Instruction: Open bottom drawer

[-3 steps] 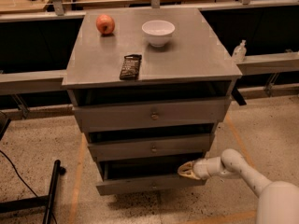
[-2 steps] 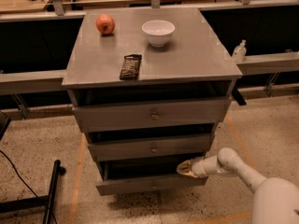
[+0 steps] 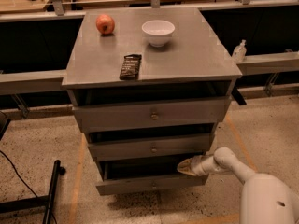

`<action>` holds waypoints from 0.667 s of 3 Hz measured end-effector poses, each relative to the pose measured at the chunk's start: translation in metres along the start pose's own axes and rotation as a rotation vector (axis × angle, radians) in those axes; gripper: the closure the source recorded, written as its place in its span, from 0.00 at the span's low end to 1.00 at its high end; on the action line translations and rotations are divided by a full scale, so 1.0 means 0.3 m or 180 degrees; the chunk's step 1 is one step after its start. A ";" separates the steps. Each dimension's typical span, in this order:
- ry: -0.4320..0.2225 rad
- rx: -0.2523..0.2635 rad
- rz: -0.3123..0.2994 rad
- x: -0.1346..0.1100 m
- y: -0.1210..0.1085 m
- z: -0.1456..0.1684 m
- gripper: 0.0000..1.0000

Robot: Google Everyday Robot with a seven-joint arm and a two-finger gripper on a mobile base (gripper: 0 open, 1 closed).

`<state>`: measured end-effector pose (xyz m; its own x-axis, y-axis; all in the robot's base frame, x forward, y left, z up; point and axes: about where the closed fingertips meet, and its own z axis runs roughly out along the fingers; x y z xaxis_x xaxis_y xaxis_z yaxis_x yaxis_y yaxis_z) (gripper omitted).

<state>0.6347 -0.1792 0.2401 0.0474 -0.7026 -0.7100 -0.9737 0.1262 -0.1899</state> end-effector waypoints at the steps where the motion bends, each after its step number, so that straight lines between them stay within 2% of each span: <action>1: 0.0024 0.0001 0.0091 0.050 -0.012 0.020 1.00; 2: 0.0065 -0.0011 0.0145 0.088 -0.030 0.044 1.00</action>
Offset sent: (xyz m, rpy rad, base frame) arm 0.0256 -0.0224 -0.0365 -0.0260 0.0482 -0.0526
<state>0.6475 -0.1897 0.2141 -0.0017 -0.7103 -0.7039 -0.9755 0.1560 -0.1552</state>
